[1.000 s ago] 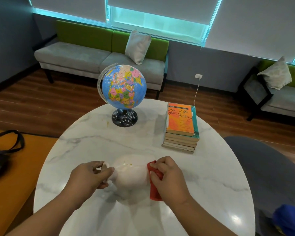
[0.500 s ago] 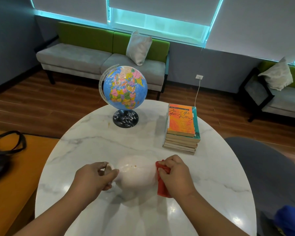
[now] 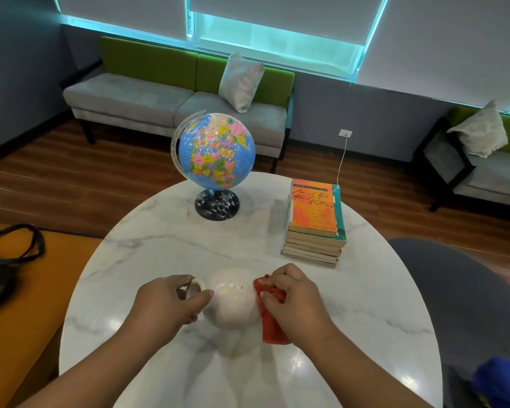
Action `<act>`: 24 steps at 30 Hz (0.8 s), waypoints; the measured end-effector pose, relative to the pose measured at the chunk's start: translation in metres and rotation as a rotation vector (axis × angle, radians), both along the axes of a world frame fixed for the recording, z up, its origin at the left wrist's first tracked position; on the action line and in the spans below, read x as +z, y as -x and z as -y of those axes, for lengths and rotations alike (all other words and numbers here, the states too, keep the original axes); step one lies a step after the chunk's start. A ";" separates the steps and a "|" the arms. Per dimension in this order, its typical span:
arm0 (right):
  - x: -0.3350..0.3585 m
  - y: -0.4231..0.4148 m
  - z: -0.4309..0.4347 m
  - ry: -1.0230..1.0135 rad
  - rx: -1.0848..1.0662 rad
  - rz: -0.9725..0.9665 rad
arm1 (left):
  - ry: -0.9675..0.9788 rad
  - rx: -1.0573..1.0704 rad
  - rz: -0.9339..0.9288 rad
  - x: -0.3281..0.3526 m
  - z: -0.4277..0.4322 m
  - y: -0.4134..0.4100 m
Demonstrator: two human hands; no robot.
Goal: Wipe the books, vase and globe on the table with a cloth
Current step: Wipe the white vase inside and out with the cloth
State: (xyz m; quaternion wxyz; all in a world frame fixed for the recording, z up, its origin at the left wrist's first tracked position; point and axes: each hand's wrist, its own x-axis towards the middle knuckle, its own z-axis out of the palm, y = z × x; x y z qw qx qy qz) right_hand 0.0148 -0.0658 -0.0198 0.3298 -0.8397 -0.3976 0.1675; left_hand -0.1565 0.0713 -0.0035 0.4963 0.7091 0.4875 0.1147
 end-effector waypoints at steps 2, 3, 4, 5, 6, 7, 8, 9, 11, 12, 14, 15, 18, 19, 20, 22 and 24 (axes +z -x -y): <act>0.001 -0.006 -0.001 0.025 -0.051 0.000 | -0.004 -0.005 0.005 0.000 -0.001 -0.002; 0.001 -0.007 -0.001 0.039 -0.066 0.006 | -0.017 -0.013 0.001 0.000 -0.002 -0.003; 0.001 -0.007 -0.002 0.040 -0.065 0.011 | -0.031 -0.024 -0.004 0.000 -0.002 -0.004; 0.002 -0.005 -0.002 0.035 -0.049 0.014 | -0.047 -0.036 -0.011 0.000 -0.002 -0.004; 0.003 -0.002 -0.003 0.029 -0.026 0.020 | -0.066 -0.049 -0.021 0.001 -0.002 -0.004; 0.004 0.000 -0.003 0.024 -0.005 0.025 | -0.088 -0.066 -0.032 0.001 -0.002 -0.004; 0.005 0.001 -0.003 0.014 0.005 0.024 | -0.107 -0.087 -0.041 0.002 -0.003 -0.003; 0.006 0.001 -0.003 0.009 0.002 0.019 | -0.111 -0.105 -0.039 0.003 -0.003 -0.002; 0.009 -0.002 -0.003 0.013 -0.024 0.012 | -0.095 -0.135 -0.022 0.003 -0.003 -0.002; 0.009 -0.004 -0.004 0.009 -0.042 0.010 | -0.111 -0.149 -0.018 0.004 -0.003 -0.003; 0.011 -0.003 -0.006 0.005 -0.050 0.011 | -0.169 -0.155 -0.014 0.004 -0.002 -0.005; 0.011 0.000 -0.006 0.006 -0.028 0.024 | -0.200 -0.150 -0.016 0.004 -0.001 -0.006; 0.013 0.003 -0.006 0.004 0.042 0.037 | -0.255 -0.145 -0.024 0.001 -0.002 -0.006; 0.014 0.001 -0.006 0.008 0.034 0.029 | -0.258 -0.142 -0.024 0.000 -0.002 -0.005; 0.014 -0.001 -0.006 0.015 0.011 0.022 | -0.265 -0.142 -0.026 -0.001 -0.002 -0.005; 0.014 -0.003 -0.007 0.018 -0.029 0.023 | -0.283 -0.150 -0.038 -0.003 -0.001 -0.007; 0.015 0.001 -0.009 0.003 0.002 0.036 | -0.311 -0.161 -0.054 -0.003 0.001 -0.008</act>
